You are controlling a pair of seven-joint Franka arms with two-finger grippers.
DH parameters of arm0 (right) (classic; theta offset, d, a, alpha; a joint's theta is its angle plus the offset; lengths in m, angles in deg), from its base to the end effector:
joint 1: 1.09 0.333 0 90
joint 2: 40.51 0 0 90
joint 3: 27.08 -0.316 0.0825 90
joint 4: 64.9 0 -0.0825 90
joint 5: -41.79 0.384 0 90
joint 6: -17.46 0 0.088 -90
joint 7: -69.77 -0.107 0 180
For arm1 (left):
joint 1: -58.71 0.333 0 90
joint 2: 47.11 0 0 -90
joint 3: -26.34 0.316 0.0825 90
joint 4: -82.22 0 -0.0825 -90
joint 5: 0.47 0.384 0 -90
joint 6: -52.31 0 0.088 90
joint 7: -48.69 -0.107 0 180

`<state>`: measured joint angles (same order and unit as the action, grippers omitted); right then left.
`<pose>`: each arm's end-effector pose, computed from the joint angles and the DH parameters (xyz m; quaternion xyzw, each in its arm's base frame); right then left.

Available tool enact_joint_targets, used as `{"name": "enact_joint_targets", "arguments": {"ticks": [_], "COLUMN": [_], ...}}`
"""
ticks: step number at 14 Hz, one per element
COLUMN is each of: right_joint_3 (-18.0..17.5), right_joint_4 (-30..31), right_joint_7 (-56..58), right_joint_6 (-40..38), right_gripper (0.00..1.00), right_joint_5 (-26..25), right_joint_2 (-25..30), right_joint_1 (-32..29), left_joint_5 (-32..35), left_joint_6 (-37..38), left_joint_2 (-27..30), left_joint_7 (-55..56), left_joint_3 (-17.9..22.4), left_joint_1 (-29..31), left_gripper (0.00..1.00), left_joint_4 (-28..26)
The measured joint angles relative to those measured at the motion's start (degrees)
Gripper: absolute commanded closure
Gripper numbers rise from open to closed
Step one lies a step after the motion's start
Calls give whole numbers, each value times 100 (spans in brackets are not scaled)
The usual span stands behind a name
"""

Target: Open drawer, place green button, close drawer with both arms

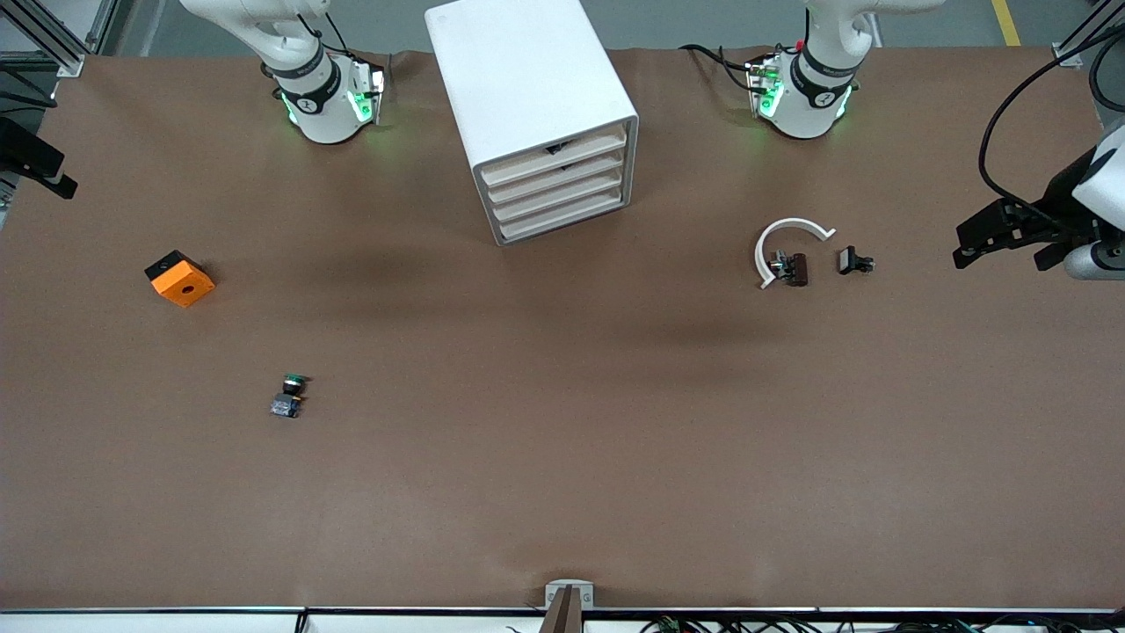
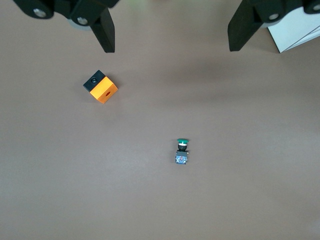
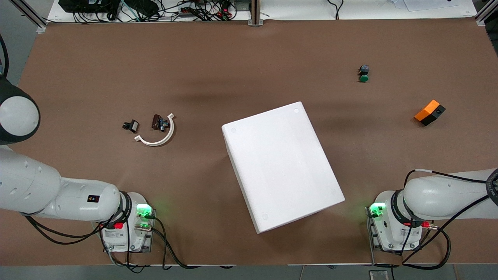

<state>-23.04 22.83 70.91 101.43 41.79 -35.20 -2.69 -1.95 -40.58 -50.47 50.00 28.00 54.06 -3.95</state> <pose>0.5109 -0.0526 0.6830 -0.9991 0.0391 -0.0136 0.0025 0.5773 -0.0333 0.6277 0.9994 -0.0144 0.0289 0.0132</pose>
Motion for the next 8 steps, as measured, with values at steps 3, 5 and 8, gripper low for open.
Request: {"name": "enact_joint_targets", "arguments": {"ticks": [3, 5, 8], "right_joint_3": [0, 4, 8], "right_joint_4": [2, 9, 19], "right_joint_7": [0, 0, 0], "right_joint_6": [-4, -10, -50], "right_gripper": [0, 0, 0], "right_joint_5": [0, -1, -1], "right_joint_2": [0, 0, 0], "right_joint_1": [0, 0, 0], "left_joint_5": [0, 0, 0], "left_joint_6": [0, 1, 81], "left_joint_2": [0, 0, -34], "left_joint_7": [0, -2, 4], "left_joint_3": [0, 1, 14], "left_joint_1": [1, 14, 43], "left_gripper": [0, 0, 0], "left_joint_4": [0, 0, -20]}}
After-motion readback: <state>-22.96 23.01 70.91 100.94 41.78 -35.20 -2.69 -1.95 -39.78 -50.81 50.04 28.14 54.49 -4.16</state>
